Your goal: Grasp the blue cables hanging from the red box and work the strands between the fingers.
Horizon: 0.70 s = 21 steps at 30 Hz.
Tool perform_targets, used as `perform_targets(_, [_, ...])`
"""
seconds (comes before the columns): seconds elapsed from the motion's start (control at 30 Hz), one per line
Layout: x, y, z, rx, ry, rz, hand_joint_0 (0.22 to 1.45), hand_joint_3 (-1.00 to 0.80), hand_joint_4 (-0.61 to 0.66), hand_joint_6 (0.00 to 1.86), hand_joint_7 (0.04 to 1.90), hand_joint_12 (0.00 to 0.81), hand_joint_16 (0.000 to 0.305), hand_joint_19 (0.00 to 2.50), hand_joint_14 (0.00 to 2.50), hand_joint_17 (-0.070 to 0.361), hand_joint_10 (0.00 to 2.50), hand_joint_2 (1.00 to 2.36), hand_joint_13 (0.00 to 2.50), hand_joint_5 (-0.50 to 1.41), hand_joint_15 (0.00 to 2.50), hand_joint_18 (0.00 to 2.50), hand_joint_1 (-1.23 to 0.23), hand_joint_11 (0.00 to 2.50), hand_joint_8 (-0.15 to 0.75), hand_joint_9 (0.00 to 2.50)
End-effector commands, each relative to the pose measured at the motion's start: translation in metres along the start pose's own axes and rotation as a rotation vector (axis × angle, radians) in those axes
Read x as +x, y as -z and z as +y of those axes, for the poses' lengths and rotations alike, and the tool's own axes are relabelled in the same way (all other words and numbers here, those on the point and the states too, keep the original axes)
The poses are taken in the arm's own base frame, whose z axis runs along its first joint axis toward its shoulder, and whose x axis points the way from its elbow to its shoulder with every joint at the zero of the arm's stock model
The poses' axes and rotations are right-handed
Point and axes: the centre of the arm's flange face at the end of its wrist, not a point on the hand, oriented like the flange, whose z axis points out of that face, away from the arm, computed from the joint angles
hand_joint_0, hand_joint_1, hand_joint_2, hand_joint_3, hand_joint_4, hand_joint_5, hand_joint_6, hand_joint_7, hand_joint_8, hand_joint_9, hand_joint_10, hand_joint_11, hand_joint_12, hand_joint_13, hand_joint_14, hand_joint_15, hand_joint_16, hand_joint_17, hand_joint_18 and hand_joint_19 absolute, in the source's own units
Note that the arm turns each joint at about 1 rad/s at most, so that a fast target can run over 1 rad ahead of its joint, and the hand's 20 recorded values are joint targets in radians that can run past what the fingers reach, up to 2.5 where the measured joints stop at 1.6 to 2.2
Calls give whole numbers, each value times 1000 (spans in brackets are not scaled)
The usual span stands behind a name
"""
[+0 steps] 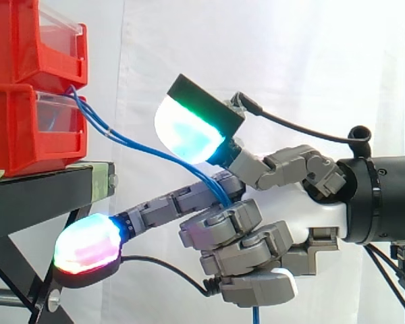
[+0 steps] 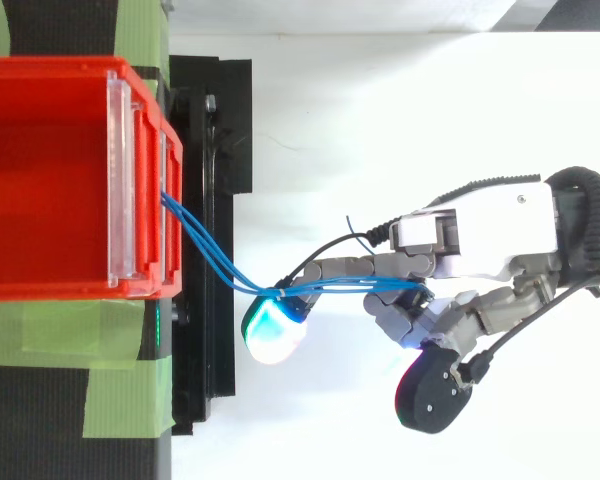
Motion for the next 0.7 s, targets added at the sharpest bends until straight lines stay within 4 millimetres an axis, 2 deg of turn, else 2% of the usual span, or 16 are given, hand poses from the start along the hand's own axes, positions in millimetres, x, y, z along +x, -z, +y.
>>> perform_targets(0.0, [0, 0, 0, 0, 0, 0, 794, -1000, 308, 11, 857, 424, 46, 1224, 2500, 103, 2500, 1000, 996, -10, 1330, 1367, -517, 2446, 374, 672])
perform_targets(0.67, [0, 0, 0, 0, 0, 0, 796, -1000, 319, 12, 879, 420, 45, 1263, 2500, 102, 2500, 1000, 998, 12, 1333, 1371, -516, 2433, 374, 675])
